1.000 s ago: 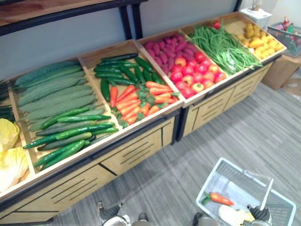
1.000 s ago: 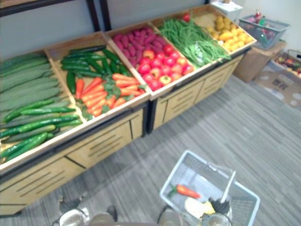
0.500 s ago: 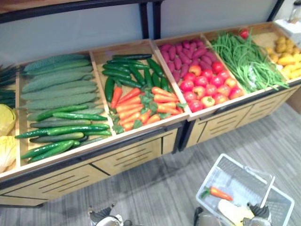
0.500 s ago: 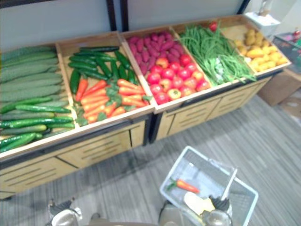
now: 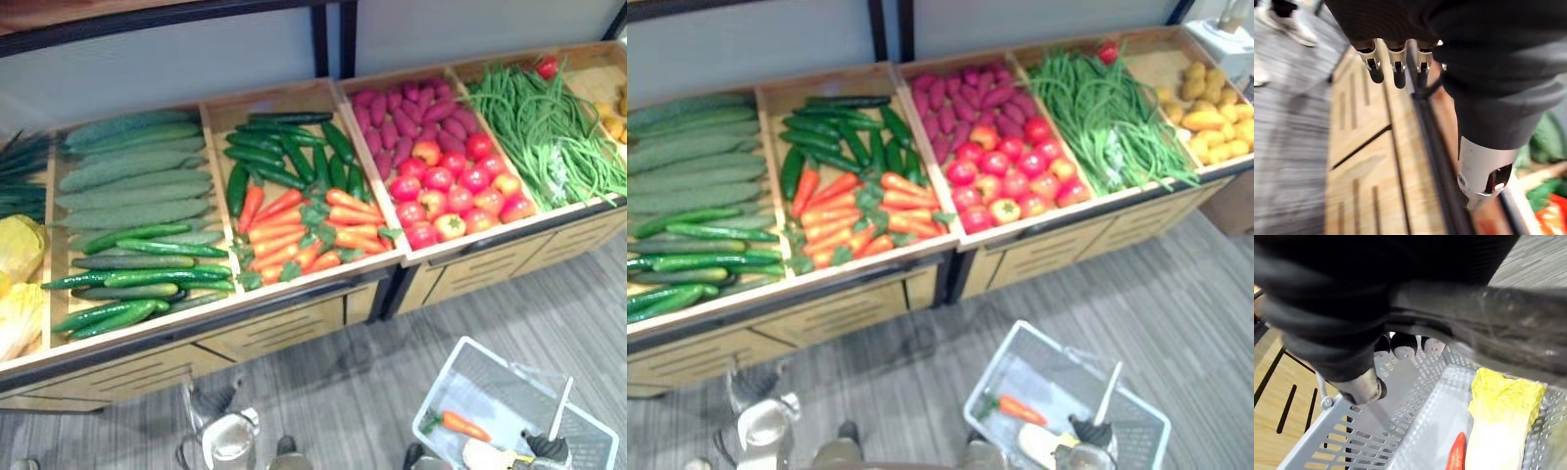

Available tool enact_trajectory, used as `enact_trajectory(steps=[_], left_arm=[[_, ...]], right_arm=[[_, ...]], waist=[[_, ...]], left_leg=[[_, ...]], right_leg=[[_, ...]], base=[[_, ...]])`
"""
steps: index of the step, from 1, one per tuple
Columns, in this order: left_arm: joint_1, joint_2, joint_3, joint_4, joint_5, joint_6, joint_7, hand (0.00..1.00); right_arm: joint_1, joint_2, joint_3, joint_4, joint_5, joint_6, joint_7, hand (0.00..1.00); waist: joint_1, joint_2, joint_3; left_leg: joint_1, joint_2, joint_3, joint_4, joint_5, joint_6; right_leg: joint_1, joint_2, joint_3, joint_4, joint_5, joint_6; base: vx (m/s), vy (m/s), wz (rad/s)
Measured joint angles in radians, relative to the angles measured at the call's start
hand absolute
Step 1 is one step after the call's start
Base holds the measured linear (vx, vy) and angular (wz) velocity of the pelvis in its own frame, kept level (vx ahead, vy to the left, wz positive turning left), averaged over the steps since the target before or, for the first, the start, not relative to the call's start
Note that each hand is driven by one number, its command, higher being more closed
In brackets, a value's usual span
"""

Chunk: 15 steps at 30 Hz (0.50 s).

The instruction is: Pick vegetable in the basket

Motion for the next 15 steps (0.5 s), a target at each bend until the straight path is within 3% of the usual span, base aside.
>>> enact_trajectory(steps=[2, 5, 9, 11, 13, 15], left_arm=[[0.026, 0.024, -0.044, -0.125, 0.064, -0.030, 0.026, 0.00], [0.041, 0.046, -0.110, -0.276, 0.135, -0.075, 0.029, 0.00], [0.068, 0.118, -0.177, -0.391, 0.177, -0.092, 0.024, 0.00], [0.080, 0.200, -0.188, -0.441, 0.223, -0.111, 0.022, 0.00], [0.079, 0.323, -0.182, -0.479, 0.289, -0.118, -0.002, 0.00], [0.078, 0.372, -0.178, -0.486, 0.302, -0.125, -0.027, 0.00]], right_arm=[[0.008, 0.005, 0.029, -0.010, 0.002, -0.013, -0.002, 1.00], [0.014, 0.005, 0.048, -0.013, 0.002, -0.023, -0.007, 1.00], [0.022, -0.002, 0.057, 0.005, 0.003, -0.026, -0.009, 1.00], [0.018, -0.027, 0.066, 0.043, 0.003, -0.037, -0.012, 1.00], [0.002, -0.072, 0.069, 0.088, 0.003, -0.043, -0.010, 1.00], [-0.005, -0.090, 0.070, 0.103, 0.003, -0.043, -0.005, 1.00]], waist=[[0.001, 0.000, -0.001], [0.001, 0.021, -0.005], [-0.004, 0.005, -0.011], [-0.010, 0.006, -0.022], [-0.017, 0.024, -0.038], [-0.021, 0.036, -0.046]], left_leg=[[0.022, 0.005, 0.028, 0.001, -0.009, -0.009], [0.038, 0.032, 0.063, -0.017, -0.075, -0.022], [0.050, 0.024, 0.089, -0.036, -0.070, -0.018], [0.052, 0.014, 0.093, -0.054, -0.057, -0.016], [0.052, 0.002, 0.096, -0.074, -0.046, -0.012], [0.053, -0.003, 0.096, -0.081, -0.045, -0.010]], right_leg=[[0.009, 0.006, 0.016, -0.014, 0.013, 0.002], [-0.002, 0.042, 0.042, -0.036, 0.016, 0.007], [-0.013, 0.043, 0.081, -0.055, 0.033, 0.011], [-0.014, 0.041, 0.086, -0.076, 0.047, 0.013], [-0.012, 0.036, 0.088, -0.106, 0.069, 0.016], [-0.012, 0.033, 0.088, -0.111, 0.071, 0.017]], base=[[-0.07, 0.019, -0.43], [-0.10, 0.016, -0.35], [-0.08, 0.008, -0.25], [0.00, 0.019, -0.05], [0.04, 0.024, -0.02], [0.04, 0.016, 0.01]])
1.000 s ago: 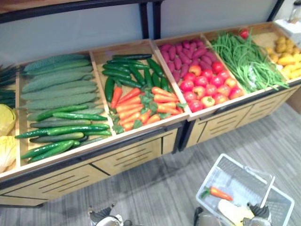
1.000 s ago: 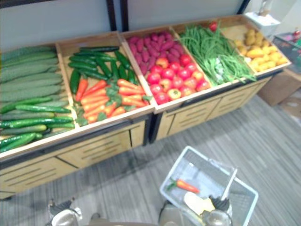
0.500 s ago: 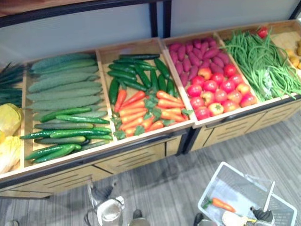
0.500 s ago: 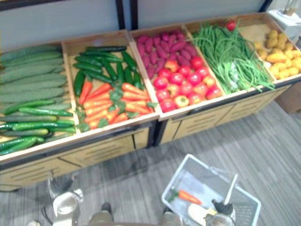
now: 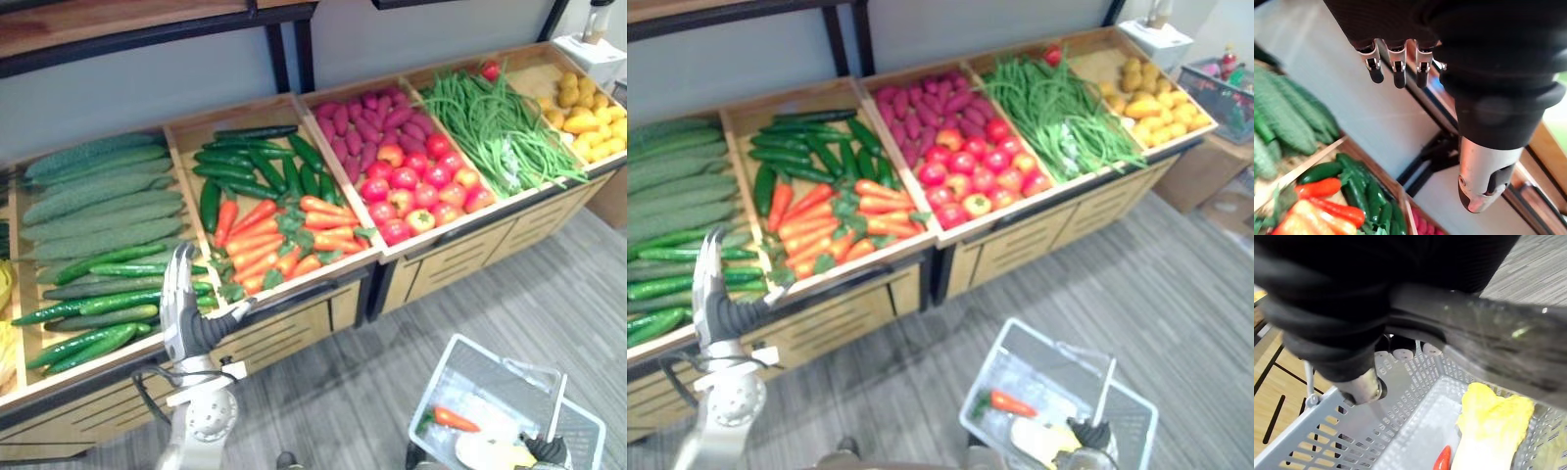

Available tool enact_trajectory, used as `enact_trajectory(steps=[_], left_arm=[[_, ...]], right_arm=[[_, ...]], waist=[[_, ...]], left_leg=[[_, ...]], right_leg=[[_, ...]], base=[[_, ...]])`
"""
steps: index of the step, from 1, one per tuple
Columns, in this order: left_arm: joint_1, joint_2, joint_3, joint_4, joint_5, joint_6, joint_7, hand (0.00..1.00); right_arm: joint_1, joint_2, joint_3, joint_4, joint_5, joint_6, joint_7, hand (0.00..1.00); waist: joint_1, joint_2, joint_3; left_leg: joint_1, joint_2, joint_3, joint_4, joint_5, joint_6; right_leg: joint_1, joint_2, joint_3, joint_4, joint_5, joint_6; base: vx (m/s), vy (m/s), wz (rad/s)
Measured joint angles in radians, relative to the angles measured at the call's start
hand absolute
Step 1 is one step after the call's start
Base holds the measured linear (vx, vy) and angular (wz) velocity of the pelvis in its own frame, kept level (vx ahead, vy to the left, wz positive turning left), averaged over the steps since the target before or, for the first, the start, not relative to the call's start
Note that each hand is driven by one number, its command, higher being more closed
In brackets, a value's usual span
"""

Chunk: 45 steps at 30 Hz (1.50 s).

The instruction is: Pick vegetable in the basket

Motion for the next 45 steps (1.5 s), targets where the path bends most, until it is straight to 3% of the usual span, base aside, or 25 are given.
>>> enact_trajectory(steps=[2, 6, 15, 19, 25, 30, 38, 41, 45], left_arm=[[-0.004, 0.078, 0.019, 0.000, 0.030, -0.019, -0.062, 0.00], [-0.041, 0.158, 0.019, 0.011, 0.033, -0.021, -0.152, 0.00], [-0.090, 0.176, 0.018, 0.126, -0.011, 0.012, -0.275, 0.00], [-0.111, 0.158, 0.017, 0.201, -0.062, 0.027, -0.285, 0.00], [-0.187, 0.119, -0.049, 0.416, -0.055, 0.038, -0.284, 0.00], [-0.290, 0.112, -0.057, 0.587, -0.010, 0.094, -0.246, 0.00], [-0.413, 0.111, -0.048, 0.696, 0.029, 0.165, -0.218, 0.00], [-0.443, 0.109, -0.028, 0.708, 0.027, 0.179, -0.200, 0.00], [-0.475, 0.108, -0.013, 0.732, 0.025, 0.187, -0.184, 0.00]], right_arm=[[-0.012, -0.034, 0.012, 0.017, -0.001, 0.000, 0.015, 1.00], [-0.017, -0.065, 0.015, 0.018, -0.011, 0.000, 0.037, 1.00], [-0.018, -0.073, 0.014, 0.015, -0.011, 0.022, 0.079, 1.00], [-0.016, -0.072, 0.012, -0.005, -0.012, 0.033, 0.081, 1.00], [-0.024, -0.071, 0.017, -0.026, -0.013, 0.041, 0.087, 1.00], [-0.047, -0.071, 0.045, -0.027, -0.048, 0.041, 0.085, 1.00], [-0.082, -0.054, 0.054, -0.027, -0.050, 0.040, 0.079, 1.00], [-0.090, -0.052, 0.053, -0.026, -0.049, 0.041, 0.078, 1.00], [-0.089, -0.052, 0.050, -0.025, -0.048, 0.041, 0.074, 1.00]], waist=[[-0.012, 0.018, -0.010], [-0.037, 0.026, -0.015], [-0.042, 0.026, -0.015], [-0.041, 0.026, -0.015], [-0.040, 0.026, -0.015], [-0.049, 0.015, -0.006], [-0.066, 0.001, 0.039], [-0.085, 0.001, 0.051], [-0.090, 0.000, 0.059]], left_leg=[[0.008, -0.008, -0.001, -0.007, 0.001, 0.001], [0.025, -0.015, -0.014, -0.024, 0.001, 0.001], [0.030, -0.025, 0.008, -0.025, -0.003, 0.006], [0.016, -0.026, 0.007, -0.026, -0.001, 0.006], [0.012, -0.029, 0.007, -0.057, 0.018, 0.005], [0.012, -0.031, 0.010, -0.067, 0.018, 0.005], [0.007, -0.034, 0.035, -0.072, 0.016, 0.004], [-0.004, -0.034, 0.034, -0.071, 0.016, 0.004], [-0.006, -0.034, 0.037, -0.071, 0.015, 0.004]], right_leg=[[0.003, -0.004, 0.005, -0.006, 0.002, -0.001], [0.007, -0.005, 0.013, -0.008, 0.005, -0.005], [-0.003, -0.007, 0.055, -0.059, 0.058, -0.010], [-0.022, -0.006, 0.059, -0.065, 0.063, -0.013], [-0.035, -0.004, 0.058, -0.075, 0.072, -0.007], [-0.043, -0.002, 0.062, -0.077, 0.075, -0.006], [-0.071, -0.001, 0.087, -0.074, 0.078, -0.008], [-0.082, -0.001, 0.088, -0.074, 0.079, -0.007], [-0.086, -0.001, 0.092, -0.073, 0.079, -0.007]], base=[[0.06, 0.016, -0.07], [0.04, 0.008, -0.07], [-0.04, 0.009, -0.17], [-0.05, -0.013, -0.06], [0.00, -0.003, 0.00], [0.04, 0.001, -0.03], [0.01, -0.001, -0.09], [0.00, -0.002, -0.03], [0.01, -0.005, -0.03]])
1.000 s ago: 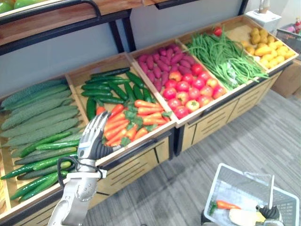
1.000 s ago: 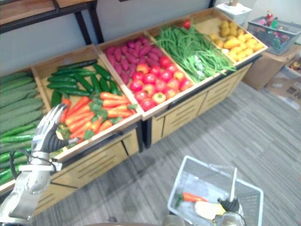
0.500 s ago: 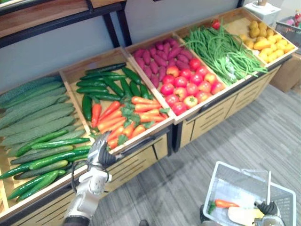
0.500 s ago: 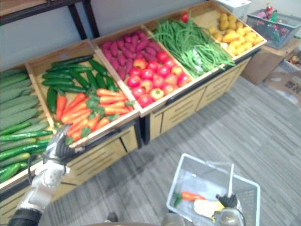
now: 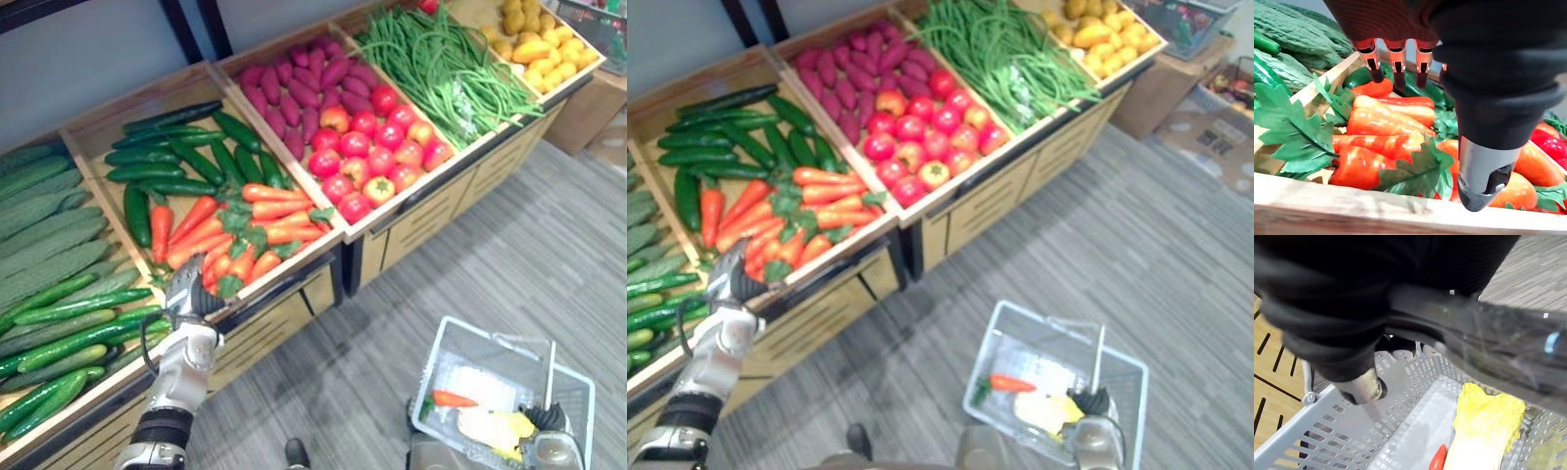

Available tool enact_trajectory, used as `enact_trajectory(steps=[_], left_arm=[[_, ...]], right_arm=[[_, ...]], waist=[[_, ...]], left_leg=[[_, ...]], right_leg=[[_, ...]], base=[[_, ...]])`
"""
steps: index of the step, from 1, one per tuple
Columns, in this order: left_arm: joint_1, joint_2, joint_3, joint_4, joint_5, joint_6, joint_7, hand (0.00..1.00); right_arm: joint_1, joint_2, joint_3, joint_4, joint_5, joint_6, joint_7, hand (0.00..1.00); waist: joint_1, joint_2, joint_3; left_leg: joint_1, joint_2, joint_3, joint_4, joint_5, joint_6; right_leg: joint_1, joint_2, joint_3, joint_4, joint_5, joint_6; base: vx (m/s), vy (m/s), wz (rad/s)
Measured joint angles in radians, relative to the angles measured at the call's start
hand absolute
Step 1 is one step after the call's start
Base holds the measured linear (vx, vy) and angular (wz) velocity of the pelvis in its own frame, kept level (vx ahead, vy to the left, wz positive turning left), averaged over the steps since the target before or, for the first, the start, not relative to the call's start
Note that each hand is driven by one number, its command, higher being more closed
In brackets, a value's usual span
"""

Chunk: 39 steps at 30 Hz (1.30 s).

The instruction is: Pick vegetable in the basket

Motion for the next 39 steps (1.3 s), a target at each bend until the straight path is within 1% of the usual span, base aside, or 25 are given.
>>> enact_trajectory(steps=[7, 9, 10, 20, 24, 29, 32, 39], left_arm=[[-0.052, -0.001, 0.002, 0.014, -0.005, 0.004, 0.009, 0.00], [-0.073, -0.011, 0.009, 0.039, -0.006, 0.021, 0.016, 0.00], [-0.077, -0.016, 0.012, 0.043, -0.006, 0.022, 0.020, 0.00], [-0.126, -0.023, 0.021, 0.067, -0.015, 0.022, 0.038, 0.00], [-0.144, -0.022, 0.028, 0.078, -0.016, 0.022, 0.042, 0.00], [-0.158, -0.022, 0.035, 0.079, -0.017, 0.022, 0.056, 0.00], [-0.180, -0.022, 0.034, 0.108, -0.016, 0.024, 0.062, 0.00], [-0.197, -0.022, 0.030, 0.119, -0.016, 0.033, 0.064, 0.00]], right_arm=[[-0.017, 0.000, 0.000, 0.000, 0.000, 0.000, -0.001, 1.00], [-0.026, 0.000, 0.001, 0.000, 0.000, -0.001, 0.000, 1.00], [-0.027, 0.000, 0.001, 0.000, 0.000, -0.001, 0.000, 1.00], [-0.040, 0.000, 0.004, -0.005, 0.000, -0.003, -0.002, 1.00], [-0.042, 0.000, 0.011, -0.006, 0.000, -0.007, -0.005, 1.00], [-0.048, 0.000, 0.033, -0.012, 0.000, -0.014, -0.019, 1.00], [-0.049, 0.000, 0.043, -0.019, 0.000, -0.018, -0.019, 1.00], [-0.049, 0.001, 0.046, -0.038, 0.001, -0.017, -0.020, 1.00]], waist=[[-0.002, -0.003, 0.022], [-0.001, -0.002, 0.027], [-0.002, -0.002, 0.029], [-0.003, -0.005, 0.061], [-0.002, -0.006, 0.062], [-0.003, -0.008, 0.067], [-0.003, -0.013, 0.075], [-0.005, -0.014, 0.079]], left_leg=[[-0.027, 0.001, -0.001, 0.016, -0.007, 0.000], [-0.036, 0.001, 0.001, 0.018, -0.007, 0.000], [-0.036, 0.001, 0.001, 0.018, -0.007, 0.000], [-0.055, 0.001, 0.001, 0.020, -0.009, -0.003], [-0.064, 0.003, 0.001, 0.035, -0.021, -0.002], [-0.077, 0.003, 0.009, 0.039, -0.021, -0.002], [-0.078, 0.004, 0.019, 0.039, -0.022, -0.002], [-0.084, 0.009, 0.025, 0.039, -0.023, -0.004]], right_leg=[[-0.022, -0.001, 0.006, 0.003, 0.002, 0.003], [-0.034, 0.000, 0.010, 0.003, 0.004, 0.002], [-0.035, 0.000, 0.011, 0.003, 0.004, 0.002], [-0.058, 0.002, 0.018, 0.005, 0.004, 0.002], [-0.067, 0.002, 0.023, 0.008, 0.004, 0.002], [-0.089, 0.002, 0.034, 0.017, 0.006, -0.001], [-0.096, 0.004, 0.041, 0.016, 0.009, -0.002], [-0.106, 0.010, 0.045, 0.016, 0.009, -0.002]], base=[[0.00, -0.001, 0.00], [0.00, -0.007, -0.04], [0.01, -0.006, -0.05], [0.00, -0.001, -0.01], [0.00, -0.002, -0.02], [-0.02, 0.002, -0.06], [-0.01, 0.001, -0.09], [0.00, 0.000, -0.03]])
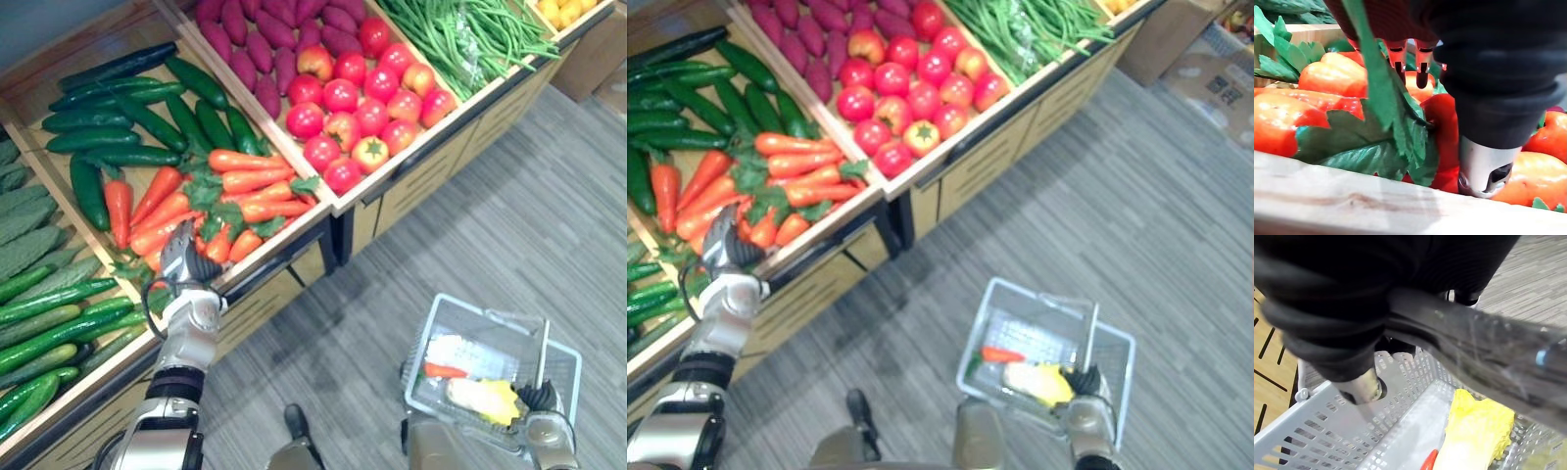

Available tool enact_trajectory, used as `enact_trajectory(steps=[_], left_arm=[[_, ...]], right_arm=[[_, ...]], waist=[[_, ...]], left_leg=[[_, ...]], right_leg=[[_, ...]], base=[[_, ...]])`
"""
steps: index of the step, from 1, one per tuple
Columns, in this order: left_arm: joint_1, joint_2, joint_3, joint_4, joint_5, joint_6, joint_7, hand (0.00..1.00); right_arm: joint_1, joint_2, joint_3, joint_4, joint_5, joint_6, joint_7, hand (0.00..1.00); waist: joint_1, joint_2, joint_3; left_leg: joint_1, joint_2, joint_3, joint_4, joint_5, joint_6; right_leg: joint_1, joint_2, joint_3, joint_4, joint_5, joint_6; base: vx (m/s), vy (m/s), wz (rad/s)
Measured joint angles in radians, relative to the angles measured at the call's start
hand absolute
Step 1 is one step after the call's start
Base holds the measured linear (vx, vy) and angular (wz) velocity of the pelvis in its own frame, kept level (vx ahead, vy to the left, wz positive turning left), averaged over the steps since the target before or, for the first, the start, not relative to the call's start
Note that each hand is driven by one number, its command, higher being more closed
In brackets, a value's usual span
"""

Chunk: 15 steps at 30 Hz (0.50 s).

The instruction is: Pick vegetable in the basket

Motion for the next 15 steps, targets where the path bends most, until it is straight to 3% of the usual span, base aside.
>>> enact_trajectory(steps=[15], left_arm=[[0.000, 0.000, -0.033, 0.019, 0.000, -0.001, 0.020, 0.00]], right_arm=[[-0.007, 0.000, 0.054, -0.008, 0.000, -0.002, -0.006, 1.00]], waist=[[0.001, -0.003, 0.002]], left_leg=[[0.002, 0.002, 0.025, 0.035, -0.032, 0.000]], right_leg=[[-0.002, 0.000, 0.022, 0.000, 0.000, 0.000]], base=[[0.00, 0.002, -0.04]])
